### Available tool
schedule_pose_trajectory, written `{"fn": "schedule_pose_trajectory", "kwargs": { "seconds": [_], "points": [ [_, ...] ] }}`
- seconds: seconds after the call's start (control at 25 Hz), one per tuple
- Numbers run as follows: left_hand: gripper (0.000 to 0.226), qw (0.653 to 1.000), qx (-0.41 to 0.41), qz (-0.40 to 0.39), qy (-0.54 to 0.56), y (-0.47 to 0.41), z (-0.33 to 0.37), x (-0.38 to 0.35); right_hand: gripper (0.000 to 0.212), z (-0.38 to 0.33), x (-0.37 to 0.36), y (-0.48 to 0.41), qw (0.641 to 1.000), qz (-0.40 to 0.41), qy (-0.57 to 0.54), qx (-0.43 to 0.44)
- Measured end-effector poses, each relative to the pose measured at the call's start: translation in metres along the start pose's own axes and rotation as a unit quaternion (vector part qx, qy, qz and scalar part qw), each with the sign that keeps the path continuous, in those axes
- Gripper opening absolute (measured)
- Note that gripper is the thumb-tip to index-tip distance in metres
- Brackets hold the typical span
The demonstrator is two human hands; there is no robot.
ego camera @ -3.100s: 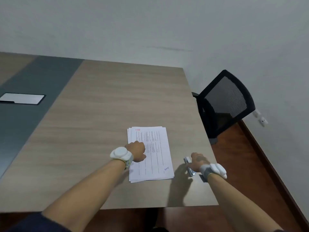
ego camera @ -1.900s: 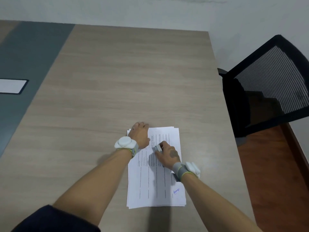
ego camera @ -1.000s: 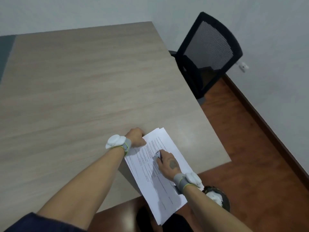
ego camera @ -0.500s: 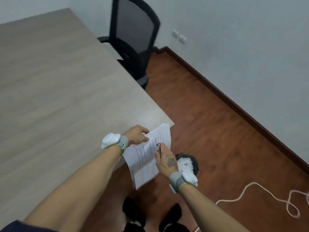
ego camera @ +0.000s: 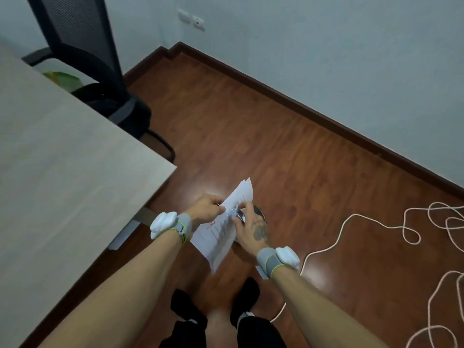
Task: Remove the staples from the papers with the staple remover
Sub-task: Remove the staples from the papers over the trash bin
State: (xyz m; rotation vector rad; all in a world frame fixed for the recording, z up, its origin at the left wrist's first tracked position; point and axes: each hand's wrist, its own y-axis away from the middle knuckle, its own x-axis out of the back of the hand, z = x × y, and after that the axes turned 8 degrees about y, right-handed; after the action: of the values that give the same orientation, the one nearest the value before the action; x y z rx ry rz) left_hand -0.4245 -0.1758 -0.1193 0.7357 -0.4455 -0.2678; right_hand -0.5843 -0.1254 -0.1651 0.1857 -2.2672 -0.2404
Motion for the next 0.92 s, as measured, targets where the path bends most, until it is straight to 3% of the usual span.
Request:
{"fn": "schedule_pose_trajectory", "kwargs": {
  "seconds": [0.4, 0.92],
  "points": [
    [0.014, 0.983, 0.061, -0.057, 0.162, -0.105, -0.062, -0.093, 0.013, 0.122, -0.050, -0.017, 0.996, 0.090, 0.004, 0.013],
    [0.022, 0.976, 0.097, -0.090, 0.172, -0.216, -0.154, -0.146, 0.018, 0.222, -0.150, -0.051, 0.993, 0.102, 0.050, -0.019]
  ]
}}
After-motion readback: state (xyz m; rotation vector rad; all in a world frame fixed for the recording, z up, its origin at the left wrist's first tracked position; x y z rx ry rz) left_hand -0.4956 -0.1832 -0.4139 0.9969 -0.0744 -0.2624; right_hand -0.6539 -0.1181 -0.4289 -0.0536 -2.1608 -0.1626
